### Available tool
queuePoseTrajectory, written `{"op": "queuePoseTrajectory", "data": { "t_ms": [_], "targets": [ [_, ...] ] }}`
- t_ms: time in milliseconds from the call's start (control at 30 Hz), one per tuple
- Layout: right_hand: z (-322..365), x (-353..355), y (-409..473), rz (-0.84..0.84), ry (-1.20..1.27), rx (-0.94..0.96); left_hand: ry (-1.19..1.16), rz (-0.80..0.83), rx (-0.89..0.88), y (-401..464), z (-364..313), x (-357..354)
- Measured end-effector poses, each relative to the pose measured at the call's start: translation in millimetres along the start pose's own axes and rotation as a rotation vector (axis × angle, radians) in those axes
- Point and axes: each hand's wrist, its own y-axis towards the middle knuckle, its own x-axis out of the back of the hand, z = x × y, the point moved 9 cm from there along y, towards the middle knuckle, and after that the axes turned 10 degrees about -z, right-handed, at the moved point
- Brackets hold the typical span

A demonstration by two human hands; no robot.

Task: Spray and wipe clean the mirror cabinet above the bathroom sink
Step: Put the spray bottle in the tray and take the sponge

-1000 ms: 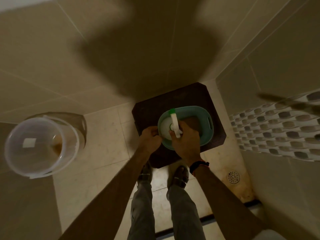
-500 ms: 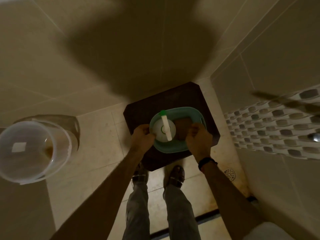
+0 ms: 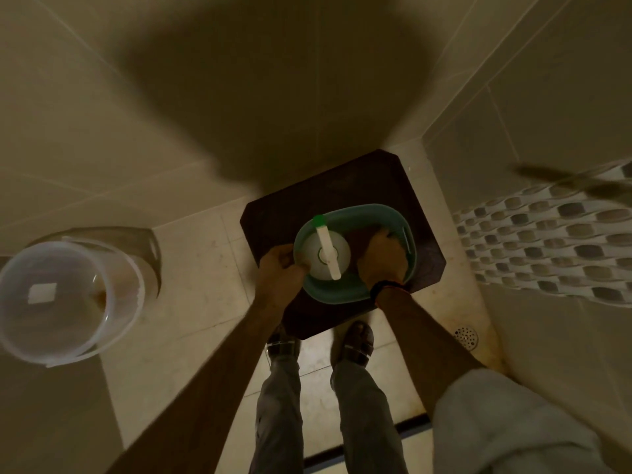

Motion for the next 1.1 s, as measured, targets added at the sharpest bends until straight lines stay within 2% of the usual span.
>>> {"op": "queuePoseTrajectory", "data": {
  "t_ms": [200,333,567,667,800,900,1100],
  "targets": [
    [0,4,0,-0.098,0.089,-0.037,-0.001,0.001,-0.025,-1,-1,-1],
    [0,2,-3,-0.052,0.361,-0.051,0.011,0.002,-0.022,-3,-2,-1],
    [-13,22,-8,-0.035,0.569,-0.121,0.067,0.051,-0.043,-6,-7,3],
    [-25,40,-13,-0.018,0.666,-0.22,0.041,0.034,-0.016,-14,-13,12],
    [-31,61,-28,0.116,1.015,-0.37,0.0,-0.033,0.049,-33,-31,30],
    [-22,92,-41,0.204,1.239,-0.357,-0.083,-0.074,0.021,-53,-58,45],
    [-1,155,-79,0.319,1.393,-0.298,-0.166,-0.102,-0.087,-117,-119,70]
  ]
}}
